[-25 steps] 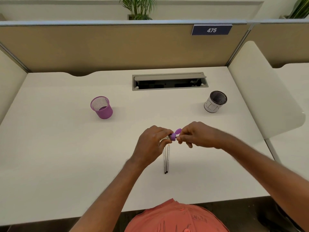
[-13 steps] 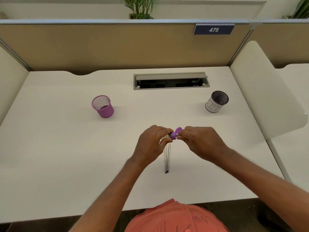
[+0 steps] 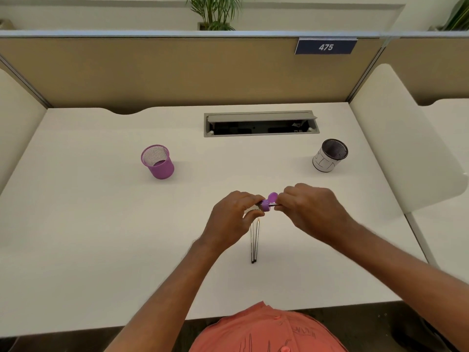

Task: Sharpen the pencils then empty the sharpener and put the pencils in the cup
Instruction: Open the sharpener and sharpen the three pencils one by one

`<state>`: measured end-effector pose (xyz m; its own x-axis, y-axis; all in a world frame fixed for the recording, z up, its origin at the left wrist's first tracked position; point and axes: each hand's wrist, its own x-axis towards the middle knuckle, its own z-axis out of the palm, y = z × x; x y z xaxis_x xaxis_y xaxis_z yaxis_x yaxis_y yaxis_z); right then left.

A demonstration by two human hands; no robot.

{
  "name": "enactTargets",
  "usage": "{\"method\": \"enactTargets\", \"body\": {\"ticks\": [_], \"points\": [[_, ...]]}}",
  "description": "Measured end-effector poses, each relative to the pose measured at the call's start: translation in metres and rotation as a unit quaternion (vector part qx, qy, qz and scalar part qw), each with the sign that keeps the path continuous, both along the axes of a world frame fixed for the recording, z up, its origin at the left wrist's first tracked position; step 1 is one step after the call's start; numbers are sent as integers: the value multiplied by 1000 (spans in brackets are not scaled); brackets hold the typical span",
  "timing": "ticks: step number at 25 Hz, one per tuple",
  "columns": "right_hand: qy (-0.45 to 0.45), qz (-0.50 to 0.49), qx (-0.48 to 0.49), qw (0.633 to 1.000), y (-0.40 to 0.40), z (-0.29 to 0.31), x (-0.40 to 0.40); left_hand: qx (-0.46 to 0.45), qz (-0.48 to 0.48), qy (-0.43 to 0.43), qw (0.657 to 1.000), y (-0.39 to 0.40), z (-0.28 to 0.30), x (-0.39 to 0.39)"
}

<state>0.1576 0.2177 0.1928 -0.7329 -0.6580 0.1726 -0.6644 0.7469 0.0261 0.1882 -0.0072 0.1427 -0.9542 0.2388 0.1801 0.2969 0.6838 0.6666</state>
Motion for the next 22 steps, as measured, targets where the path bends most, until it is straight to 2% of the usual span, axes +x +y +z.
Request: {"method": "enactTargets", "body": {"ticks": [1,2,4,5,6,7,8,9,10,12,15,16,18,19,20,22], "points": [[64,24,14,998,1,-2,5,5,-1,-2,1000,1,0,0],[82,35,15,996,0,-3,8,6,-1,2,1000,1,0,0],[17,18,2,1000,-4,-4,5,-2,3,23,1000,2,2,0],[-72,-18,-8,997,-6,-1,-1,-7,5,35,999,1,2,-1],[-205,-64,-28,976,-7,3,-8,-11,4,44,999,1,3,-1],[-354,-107,-83,925,-7,7,-16,-16,0,52,998,0,3,0],[-479,-141,-147,854,-7,10,-23,-24,-7,59,998,0,3,0],[-549,-160,-184,799,-7,13,-28,-30,-12,62,998,0,3,1],[-559,-152,-184,794,-6,15,-31,-32,-13,61,998,0,4,1],[-464,-122,-130,868,-6,11,-25,-30,-12,53,998,0,5,0],[-246,-48,-99,963,-1,2,-10,-26,-13,37,999,0,3,-1],[-141,-19,-66,988,1,-2,-4,-21,-12,29,999,1,2,-1],[48,28,7,998,4,-10,4,-10,-9,17,1000,2,1,0],[89,42,19,995,4,-13,7,-7,-9,16,1000,3,0,0],[93,42,12,995,4,-15,9,-8,-10,19,1000,4,0,0],[7,3,-16,1000,1,-16,7,-16,-6,37,999,5,0,0]]}}
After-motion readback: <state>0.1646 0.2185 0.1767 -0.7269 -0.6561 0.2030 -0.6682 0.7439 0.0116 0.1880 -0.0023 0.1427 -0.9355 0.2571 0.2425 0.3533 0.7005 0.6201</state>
